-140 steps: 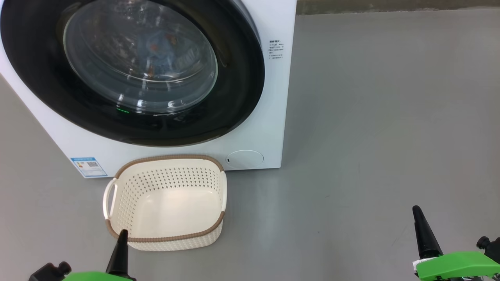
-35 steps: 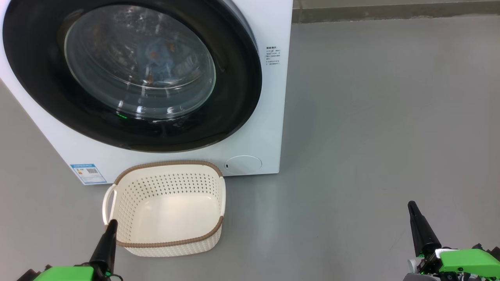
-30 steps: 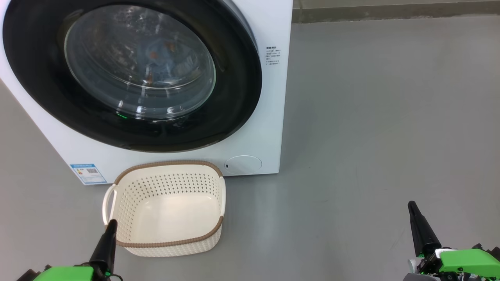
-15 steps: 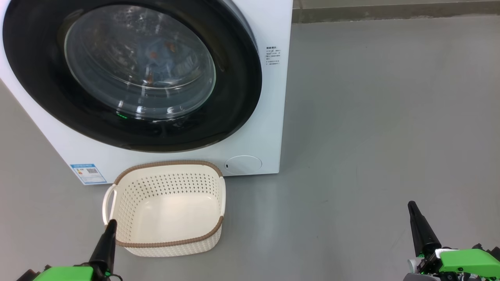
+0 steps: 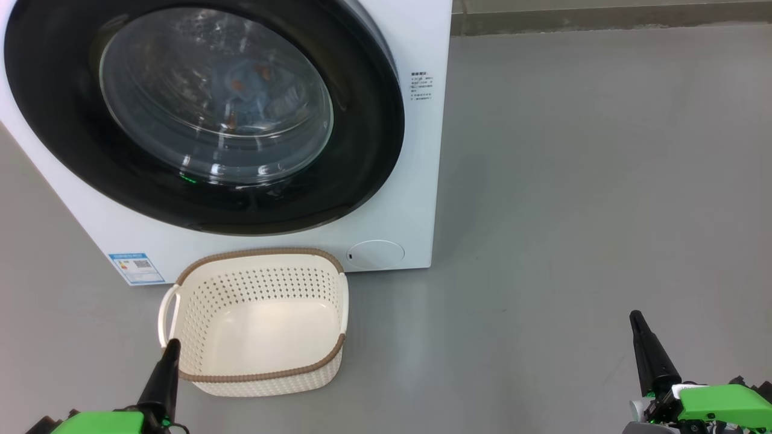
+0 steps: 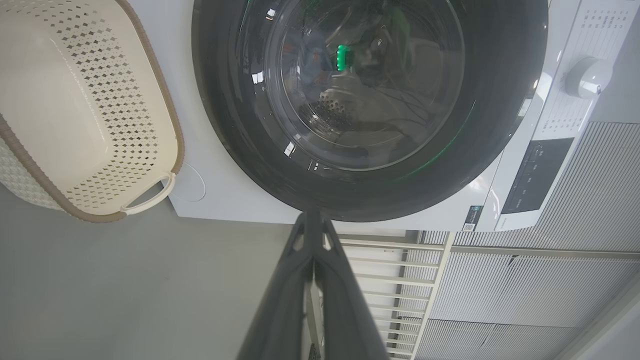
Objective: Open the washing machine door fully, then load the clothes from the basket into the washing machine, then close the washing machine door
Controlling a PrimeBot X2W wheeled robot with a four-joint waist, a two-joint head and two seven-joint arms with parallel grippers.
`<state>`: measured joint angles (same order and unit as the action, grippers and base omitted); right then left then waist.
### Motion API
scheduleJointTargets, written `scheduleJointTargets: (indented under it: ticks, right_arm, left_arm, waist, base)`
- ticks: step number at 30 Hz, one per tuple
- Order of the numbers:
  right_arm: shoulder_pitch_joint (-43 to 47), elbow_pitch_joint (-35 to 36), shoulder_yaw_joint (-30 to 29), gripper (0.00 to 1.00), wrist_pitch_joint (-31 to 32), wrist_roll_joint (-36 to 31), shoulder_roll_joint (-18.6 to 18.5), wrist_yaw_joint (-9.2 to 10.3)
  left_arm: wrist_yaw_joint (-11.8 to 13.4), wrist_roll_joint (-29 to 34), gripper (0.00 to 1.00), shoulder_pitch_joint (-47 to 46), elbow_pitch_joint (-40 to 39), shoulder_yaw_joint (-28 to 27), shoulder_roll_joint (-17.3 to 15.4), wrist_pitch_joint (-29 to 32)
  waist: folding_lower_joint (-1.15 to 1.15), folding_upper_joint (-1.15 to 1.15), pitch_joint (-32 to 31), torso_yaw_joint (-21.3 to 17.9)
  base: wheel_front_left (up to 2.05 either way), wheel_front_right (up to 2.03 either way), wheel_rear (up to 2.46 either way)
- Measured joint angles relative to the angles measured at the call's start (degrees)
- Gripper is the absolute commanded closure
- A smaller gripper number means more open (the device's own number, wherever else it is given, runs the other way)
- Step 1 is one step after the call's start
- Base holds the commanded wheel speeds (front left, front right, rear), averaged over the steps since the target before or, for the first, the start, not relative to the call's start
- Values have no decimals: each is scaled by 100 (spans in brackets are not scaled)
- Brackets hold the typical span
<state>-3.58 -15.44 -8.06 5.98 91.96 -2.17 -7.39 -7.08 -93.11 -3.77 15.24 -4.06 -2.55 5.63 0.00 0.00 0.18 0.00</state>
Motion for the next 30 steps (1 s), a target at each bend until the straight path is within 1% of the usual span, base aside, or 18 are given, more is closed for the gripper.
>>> scheduleJointTargets:
  ticks: [30]
  right_arm:
    - [0, 0, 1, 100, 0, 0, 0, 0]
  left_arm:
    - [0, 1, 100, -2, 0, -14, 21, 43]
  waist:
    - [0, 0, 0, 0]
  base:
    - [0, 0, 0]
